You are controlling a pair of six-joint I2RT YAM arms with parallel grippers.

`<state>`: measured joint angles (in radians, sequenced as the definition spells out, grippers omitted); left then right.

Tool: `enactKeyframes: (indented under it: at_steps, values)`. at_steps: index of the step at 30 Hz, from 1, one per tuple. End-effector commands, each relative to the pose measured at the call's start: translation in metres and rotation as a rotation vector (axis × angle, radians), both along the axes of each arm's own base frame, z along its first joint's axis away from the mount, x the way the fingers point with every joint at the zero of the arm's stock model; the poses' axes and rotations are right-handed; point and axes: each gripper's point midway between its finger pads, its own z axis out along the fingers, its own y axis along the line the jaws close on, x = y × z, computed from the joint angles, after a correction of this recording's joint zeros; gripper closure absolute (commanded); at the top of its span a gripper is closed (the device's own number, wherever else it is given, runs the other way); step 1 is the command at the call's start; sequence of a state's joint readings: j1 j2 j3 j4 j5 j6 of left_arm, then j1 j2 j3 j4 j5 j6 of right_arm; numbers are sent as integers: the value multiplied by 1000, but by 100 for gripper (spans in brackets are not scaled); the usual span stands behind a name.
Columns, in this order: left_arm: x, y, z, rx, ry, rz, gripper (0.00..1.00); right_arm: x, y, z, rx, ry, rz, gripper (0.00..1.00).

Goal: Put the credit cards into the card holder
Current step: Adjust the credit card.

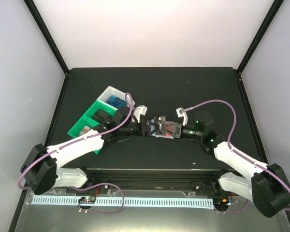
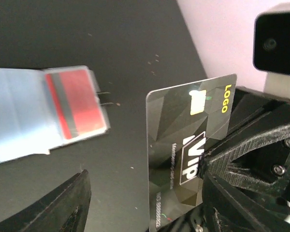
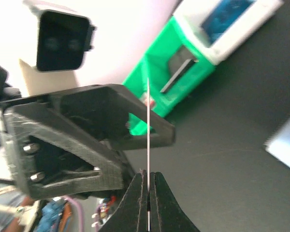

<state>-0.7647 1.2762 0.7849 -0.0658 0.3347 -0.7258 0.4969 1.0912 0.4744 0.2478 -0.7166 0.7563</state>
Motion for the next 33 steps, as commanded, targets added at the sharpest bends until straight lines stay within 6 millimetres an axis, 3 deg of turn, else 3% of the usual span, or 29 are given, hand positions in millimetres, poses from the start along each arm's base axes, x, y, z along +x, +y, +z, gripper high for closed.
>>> enactKeyframes:
  at_steps: [1, 9, 13, 16, 20, 23, 27, 33]
  values:
    - [-16, -13, 38, -189, 7, -78, 40, -25, 8, 40, 153, -67, 139, 98]
    - [-34, -15, 63, -332, -15, -150, 78, -35, 7, 45, 183, -63, 173, 97]
    - [-37, -14, 63, -334, -34, -165, 98, -36, 7, 44, 185, -59, 175, 95]
    - [-35, -12, 62, -312, -61, -163, 99, -34, 6, 40, 168, -51, 163, 87]
    - [-23, -3, 51, -217, -103, -105, 98, -18, -4, 18, 44, -32, 44, 56]
    - [-13, 4, 35, -129, -110, -71, 98, -2, -23, -5, -101, -37, -97, 41]
    - [1, 3, 8, -34, -80, -74, 98, 15, -50, -36, -285, -18, -255, 36]
    - [23, -23, -28, 31, -8, -125, 98, 36, -84, -85, -550, 81, -409, 36]
